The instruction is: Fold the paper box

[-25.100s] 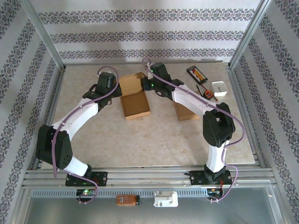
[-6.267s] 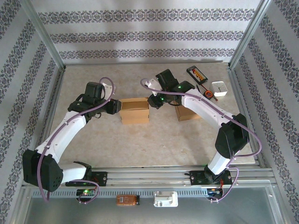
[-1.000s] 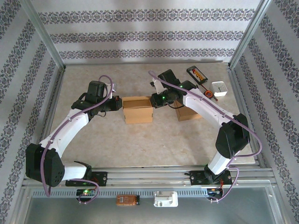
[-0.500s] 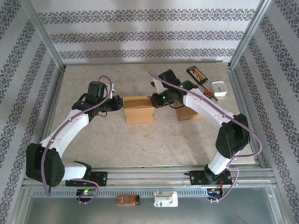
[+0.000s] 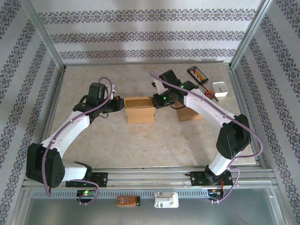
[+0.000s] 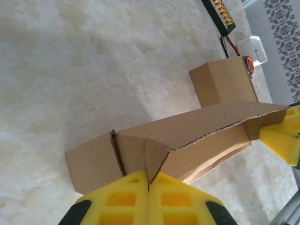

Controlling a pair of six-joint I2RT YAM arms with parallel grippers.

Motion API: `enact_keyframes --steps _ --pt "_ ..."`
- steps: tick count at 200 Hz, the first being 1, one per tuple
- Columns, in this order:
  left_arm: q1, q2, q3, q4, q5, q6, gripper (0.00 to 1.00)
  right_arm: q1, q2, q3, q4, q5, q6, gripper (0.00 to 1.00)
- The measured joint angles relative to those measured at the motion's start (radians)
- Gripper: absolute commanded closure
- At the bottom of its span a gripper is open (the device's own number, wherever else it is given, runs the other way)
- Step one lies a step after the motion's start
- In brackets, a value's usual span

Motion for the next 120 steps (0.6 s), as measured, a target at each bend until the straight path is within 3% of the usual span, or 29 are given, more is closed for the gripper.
enact_keyframes --steps 58,90,120 --pt "-0.005 -0.005 -0.015 0.000 -0.019 0.037 0.97 0.001 0.003 0.000 0.002 -0.009 0.000 0.87" --pt "-0.005 -0.005 -0.038 0.034 -0.012 0.029 0.89 0.002 0.014 0.000 0.008 -0.009 0.001 0.87" --pt "-0.005 -0.005 -0.051 0.034 -0.003 0.020 0.81 0.003 0.016 0.000 0.007 -0.017 0.014 0.78"
